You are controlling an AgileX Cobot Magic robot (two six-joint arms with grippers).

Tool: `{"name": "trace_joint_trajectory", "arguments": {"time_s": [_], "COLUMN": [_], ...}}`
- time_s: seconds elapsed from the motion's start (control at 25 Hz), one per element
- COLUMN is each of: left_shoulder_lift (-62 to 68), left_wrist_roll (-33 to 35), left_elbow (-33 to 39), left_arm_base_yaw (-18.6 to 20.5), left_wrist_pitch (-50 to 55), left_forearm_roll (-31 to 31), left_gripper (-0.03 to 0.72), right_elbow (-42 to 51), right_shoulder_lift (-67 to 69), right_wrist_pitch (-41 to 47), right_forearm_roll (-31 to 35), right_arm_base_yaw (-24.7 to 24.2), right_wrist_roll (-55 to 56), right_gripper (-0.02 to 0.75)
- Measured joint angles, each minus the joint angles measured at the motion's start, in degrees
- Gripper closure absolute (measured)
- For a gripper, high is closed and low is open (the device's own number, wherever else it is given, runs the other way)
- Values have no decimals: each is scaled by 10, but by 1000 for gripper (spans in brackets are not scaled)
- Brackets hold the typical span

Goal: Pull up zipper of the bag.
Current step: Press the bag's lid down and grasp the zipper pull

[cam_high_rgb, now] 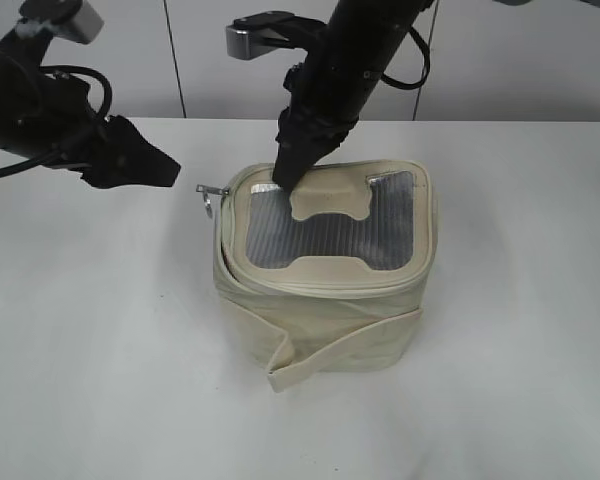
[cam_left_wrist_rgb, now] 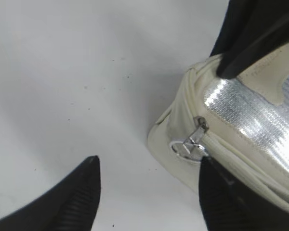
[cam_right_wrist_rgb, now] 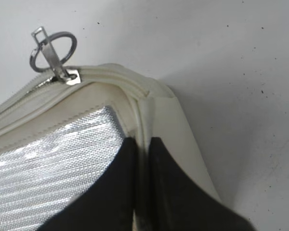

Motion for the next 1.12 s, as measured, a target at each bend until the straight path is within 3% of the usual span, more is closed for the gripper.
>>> {"name": "trace_joint_trajectory", "arguments": {"time_s": [0.28,0.6,1.12], "left_shoulder_lift": [31,56,75], "left_wrist_roll": [10,10,8], "left_elbow": [-10,-10,-11], "left_arm_base_yaw": [-2,-36,-38], "left_wrist_pitch": [53,40,-6], "left_forearm_roll": [54,25,-36], "left_gripper": [198,154,142], "right_elbow": [0,0,0], "right_shoulder_lift": [-2,-3,-3], "right_wrist_pitch": [0,0,0], "right_forearm_roll": [1,1,-1], "right_arm_base_yaw": [0,0,0], "right_wrist_roll": [2,4,6], "right_gripper": [687,689,693]}}
